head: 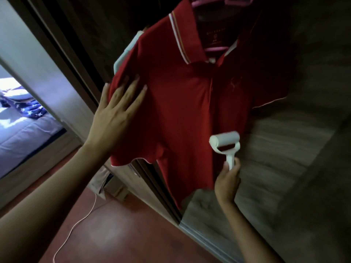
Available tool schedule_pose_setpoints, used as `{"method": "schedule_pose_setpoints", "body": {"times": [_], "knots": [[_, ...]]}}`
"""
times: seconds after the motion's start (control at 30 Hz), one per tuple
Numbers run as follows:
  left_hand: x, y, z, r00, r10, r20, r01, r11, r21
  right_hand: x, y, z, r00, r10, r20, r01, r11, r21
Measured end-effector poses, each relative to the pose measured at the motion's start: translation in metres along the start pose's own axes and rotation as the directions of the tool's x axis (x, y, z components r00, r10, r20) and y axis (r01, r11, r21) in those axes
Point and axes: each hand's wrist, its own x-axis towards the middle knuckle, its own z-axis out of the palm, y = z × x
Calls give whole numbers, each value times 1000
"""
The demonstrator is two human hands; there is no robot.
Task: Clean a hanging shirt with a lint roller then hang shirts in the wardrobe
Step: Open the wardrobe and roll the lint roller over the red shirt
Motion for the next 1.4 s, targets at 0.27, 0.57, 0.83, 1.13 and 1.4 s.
{"method": "schedule_pose_setpoints", "body": {"times": [0.27,0.57,0.83,1.13,1.4], "knots": [[1,10,3,1000,0,23,1,999,-55,-30,38,29,946,-128,297,186,967,-173],[-6,22,5,998,53,26,-51,997,-65,-61,26,32,953,-180,243,217,967,-133],[-12,30,2,997,63,53,-59,995,-81,-62,27,48,933,-163,322,237,949,-206],[-17,30,-2,996,68,50,-65,996,-62,-78,59,11,930,-180,320,264,934,-241],[-15,40,0,996,76,56,-74,996,-45,17,-56,-16,965,-253,-64,259,959,113]]}}
